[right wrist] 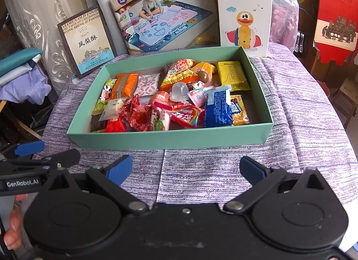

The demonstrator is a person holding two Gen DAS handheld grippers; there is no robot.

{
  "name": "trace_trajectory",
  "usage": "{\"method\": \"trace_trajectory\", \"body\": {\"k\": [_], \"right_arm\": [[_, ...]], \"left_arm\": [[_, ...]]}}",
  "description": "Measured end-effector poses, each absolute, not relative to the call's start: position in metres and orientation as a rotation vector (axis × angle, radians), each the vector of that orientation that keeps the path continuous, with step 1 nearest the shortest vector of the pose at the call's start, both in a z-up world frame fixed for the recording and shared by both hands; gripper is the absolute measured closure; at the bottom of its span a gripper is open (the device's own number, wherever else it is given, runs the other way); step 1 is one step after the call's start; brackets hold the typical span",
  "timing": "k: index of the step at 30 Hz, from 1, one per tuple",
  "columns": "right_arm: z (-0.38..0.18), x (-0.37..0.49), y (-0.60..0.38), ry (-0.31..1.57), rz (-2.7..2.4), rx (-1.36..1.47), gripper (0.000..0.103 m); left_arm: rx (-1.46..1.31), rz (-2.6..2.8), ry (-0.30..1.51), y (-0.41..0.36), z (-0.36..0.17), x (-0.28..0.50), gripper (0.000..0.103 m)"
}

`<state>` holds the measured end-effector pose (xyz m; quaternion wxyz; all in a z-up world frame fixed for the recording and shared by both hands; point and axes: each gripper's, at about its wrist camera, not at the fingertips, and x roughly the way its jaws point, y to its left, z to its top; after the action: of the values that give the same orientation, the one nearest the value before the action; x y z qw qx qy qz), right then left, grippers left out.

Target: Organize snacks

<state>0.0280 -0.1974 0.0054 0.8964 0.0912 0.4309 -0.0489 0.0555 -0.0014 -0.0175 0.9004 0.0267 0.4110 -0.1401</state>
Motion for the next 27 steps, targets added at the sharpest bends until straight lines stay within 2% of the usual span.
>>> {"method": "trace_trajectory", "body": {"k": [27], "right_arm": [[-0.002, 0.028, -0.201, 0.927, -0.132, 0.19, 0.0]], "left_arm": [[0.059, -0.212, 0.901, 0.0, -0.029, 0.07, 0.0]]}}
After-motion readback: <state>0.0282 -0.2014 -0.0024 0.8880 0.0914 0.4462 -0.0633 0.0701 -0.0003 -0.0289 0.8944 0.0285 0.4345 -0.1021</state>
